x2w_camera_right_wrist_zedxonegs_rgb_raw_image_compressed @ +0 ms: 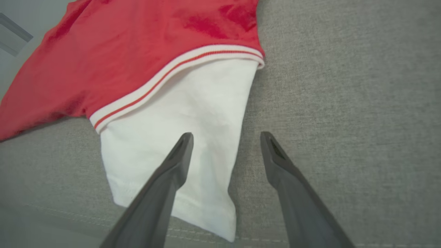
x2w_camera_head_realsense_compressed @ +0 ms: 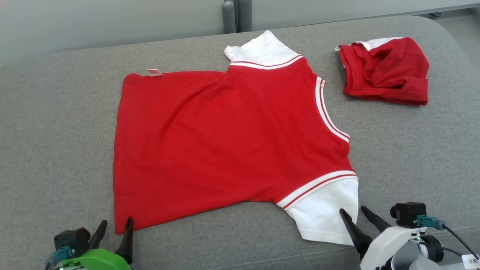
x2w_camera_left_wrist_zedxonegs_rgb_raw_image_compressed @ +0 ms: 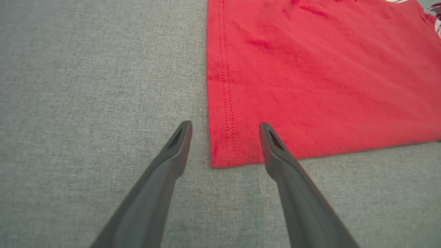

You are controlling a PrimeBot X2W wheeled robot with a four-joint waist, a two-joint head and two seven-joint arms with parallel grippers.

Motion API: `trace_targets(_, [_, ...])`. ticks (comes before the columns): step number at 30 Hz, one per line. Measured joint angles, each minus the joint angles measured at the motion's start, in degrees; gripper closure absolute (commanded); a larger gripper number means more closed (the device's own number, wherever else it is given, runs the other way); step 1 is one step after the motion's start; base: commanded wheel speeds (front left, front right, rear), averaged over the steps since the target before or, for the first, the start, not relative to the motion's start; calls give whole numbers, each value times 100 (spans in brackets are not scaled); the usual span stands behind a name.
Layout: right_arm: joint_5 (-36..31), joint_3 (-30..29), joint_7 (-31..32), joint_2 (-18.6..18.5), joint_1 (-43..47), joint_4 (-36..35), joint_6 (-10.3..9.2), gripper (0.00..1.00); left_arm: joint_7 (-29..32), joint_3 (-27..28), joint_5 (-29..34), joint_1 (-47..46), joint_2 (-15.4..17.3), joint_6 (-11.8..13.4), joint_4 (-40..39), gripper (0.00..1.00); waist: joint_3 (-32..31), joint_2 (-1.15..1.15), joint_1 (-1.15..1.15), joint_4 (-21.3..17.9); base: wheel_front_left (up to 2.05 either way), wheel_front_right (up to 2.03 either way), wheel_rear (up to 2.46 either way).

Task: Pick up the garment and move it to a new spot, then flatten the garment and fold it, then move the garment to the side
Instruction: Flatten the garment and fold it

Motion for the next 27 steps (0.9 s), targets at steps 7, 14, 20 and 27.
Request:
trace_targets(7, [207, 171, 307, 4, 5, 122, 94, 0, 54, -13, -2, -10, 3, -24, 68, 0, 33, 0, 0, 27, 0, 0, 0])
trace_targets(14, [372, 214, 393, 12, -3, 119, 146, 0, 159, -38, -114, -18, 2, -44, 191, 0, 61, 0, 0, 47, 0, 0, 0])
trace_targets(20, [567, 318, 515, 26, -29, 96, 149, 0, 233, -45, -229, -143, -2, -62, 226, 0, 105, 0, 0, 59, 0, 0, 0])
trace_targets(27, [762, 491, 749, -45, -44, 20, 151, 84, 301, -44, -376, -263, -3, -104, 347, 20, 159, 0, 0, 57, 0, 0, 0])
